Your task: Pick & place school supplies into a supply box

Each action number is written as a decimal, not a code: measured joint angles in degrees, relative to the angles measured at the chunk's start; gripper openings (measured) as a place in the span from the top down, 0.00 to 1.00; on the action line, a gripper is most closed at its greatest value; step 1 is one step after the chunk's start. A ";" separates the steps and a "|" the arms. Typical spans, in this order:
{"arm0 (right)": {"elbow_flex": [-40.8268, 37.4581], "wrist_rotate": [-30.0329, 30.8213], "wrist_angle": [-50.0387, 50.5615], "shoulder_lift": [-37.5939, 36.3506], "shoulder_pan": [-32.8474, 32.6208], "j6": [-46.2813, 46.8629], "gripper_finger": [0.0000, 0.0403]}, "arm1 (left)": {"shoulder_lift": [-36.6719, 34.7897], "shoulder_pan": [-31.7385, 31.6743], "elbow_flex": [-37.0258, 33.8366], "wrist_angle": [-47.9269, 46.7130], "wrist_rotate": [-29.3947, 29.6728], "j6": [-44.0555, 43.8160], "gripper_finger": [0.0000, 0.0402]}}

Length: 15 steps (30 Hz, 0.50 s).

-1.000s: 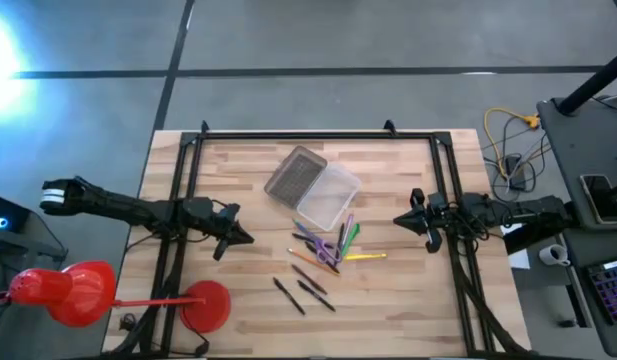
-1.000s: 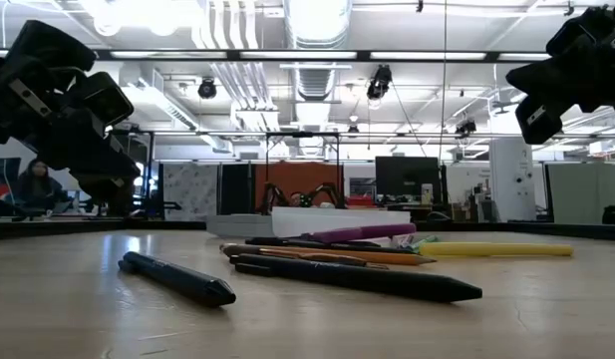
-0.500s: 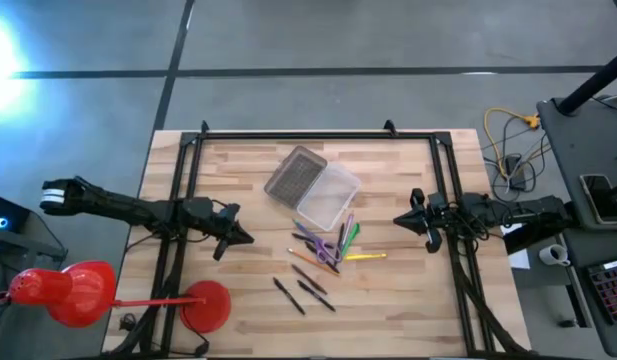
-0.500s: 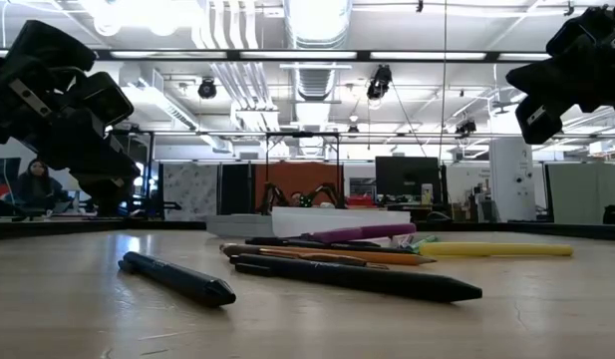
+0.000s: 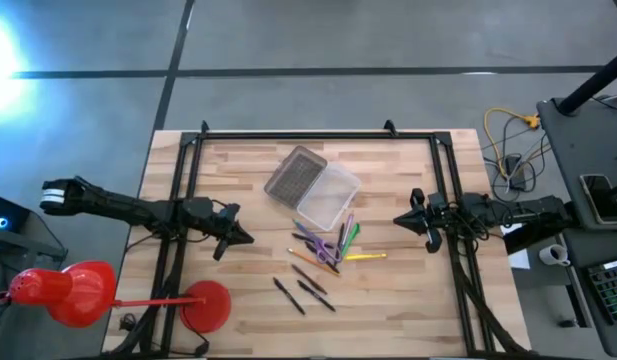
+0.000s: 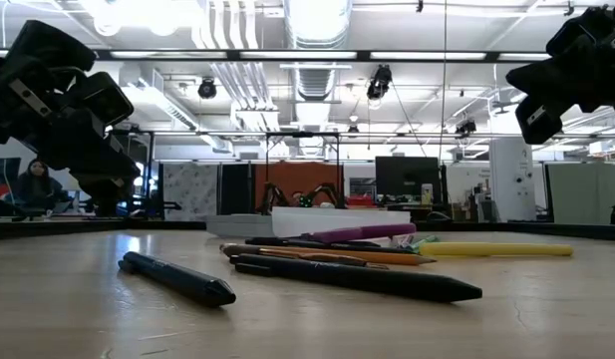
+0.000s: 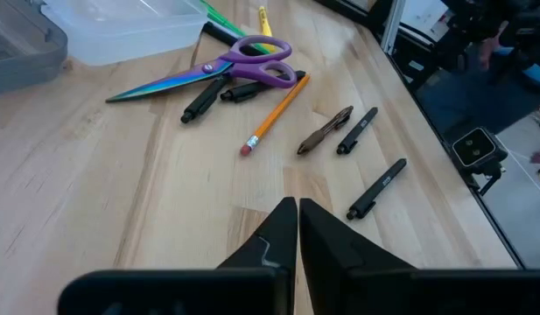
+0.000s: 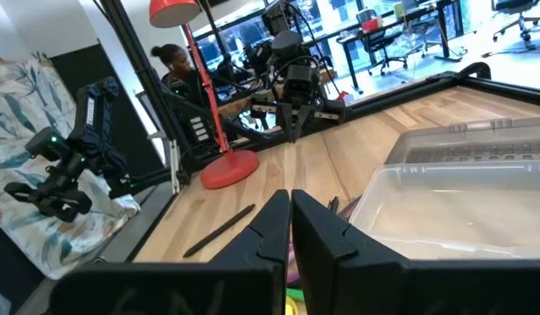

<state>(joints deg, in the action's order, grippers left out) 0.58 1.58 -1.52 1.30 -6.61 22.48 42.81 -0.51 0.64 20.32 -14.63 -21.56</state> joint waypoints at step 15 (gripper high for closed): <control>-0.02 11.74 -1.03 0.16 0.02 34.80 0.98 | -0.01 0.00 0.00 0.00 0.00 0.00 1.00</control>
<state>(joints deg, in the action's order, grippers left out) 0.56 13.32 -2.55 1.45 -6.58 57.28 42.80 -0.51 0.64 20.32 -14.63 -21.56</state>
